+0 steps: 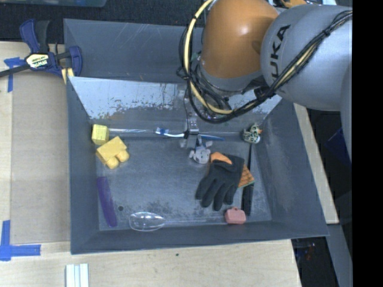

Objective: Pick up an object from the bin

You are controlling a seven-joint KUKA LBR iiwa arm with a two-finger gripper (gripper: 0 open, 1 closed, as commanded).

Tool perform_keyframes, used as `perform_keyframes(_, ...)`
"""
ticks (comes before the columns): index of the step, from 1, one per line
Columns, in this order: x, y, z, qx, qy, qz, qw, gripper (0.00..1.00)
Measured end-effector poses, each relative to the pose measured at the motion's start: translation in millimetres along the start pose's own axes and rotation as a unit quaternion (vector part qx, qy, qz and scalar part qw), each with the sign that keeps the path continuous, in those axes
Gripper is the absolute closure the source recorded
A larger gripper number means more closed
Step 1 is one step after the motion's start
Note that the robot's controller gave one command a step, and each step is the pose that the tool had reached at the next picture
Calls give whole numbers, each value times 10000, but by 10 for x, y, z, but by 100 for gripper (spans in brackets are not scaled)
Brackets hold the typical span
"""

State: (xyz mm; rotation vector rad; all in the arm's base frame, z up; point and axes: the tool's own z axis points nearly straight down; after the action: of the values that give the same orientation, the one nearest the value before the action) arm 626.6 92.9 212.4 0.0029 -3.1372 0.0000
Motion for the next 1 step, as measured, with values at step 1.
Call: perform_keyframes(1, -13, -5, -55, -4, -43, 10, 10000, 0)
